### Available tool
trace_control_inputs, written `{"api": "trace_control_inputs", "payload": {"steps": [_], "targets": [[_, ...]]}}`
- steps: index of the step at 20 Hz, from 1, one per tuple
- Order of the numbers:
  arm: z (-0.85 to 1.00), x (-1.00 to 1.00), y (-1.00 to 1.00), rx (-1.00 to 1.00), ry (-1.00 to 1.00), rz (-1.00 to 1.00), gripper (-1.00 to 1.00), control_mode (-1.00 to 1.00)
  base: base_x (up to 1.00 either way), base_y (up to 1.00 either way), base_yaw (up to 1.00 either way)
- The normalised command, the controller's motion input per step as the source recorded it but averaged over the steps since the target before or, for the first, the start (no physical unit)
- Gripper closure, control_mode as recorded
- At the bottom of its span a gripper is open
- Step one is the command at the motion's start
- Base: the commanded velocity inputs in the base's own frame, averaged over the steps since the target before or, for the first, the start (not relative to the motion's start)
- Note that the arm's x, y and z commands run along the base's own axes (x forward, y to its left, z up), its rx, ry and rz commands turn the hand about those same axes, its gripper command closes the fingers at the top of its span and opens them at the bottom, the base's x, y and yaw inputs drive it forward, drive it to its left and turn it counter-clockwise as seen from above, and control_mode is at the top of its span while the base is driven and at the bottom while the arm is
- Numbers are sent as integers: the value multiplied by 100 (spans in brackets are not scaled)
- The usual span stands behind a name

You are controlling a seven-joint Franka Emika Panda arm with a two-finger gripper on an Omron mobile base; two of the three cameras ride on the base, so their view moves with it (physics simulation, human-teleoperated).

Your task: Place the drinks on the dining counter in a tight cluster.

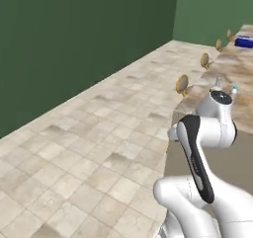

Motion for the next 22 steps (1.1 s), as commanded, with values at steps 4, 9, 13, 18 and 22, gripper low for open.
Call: {"api": "trace_control_inputs", "payload": {"steps": [4,9,13,18,22], "targets": [[0,0,0,0,0,0,-100,100,-36,0,92],[0,0,0,0,0,0,-100,100,-45,-2,90],[0,0,0,0,0,0,-100,100,-51,-4,85],[0,0,0,0,0,0,-100,100,-61,0,75],[0,0,0,0,0,0,-100,100,-54,17,77]]}}
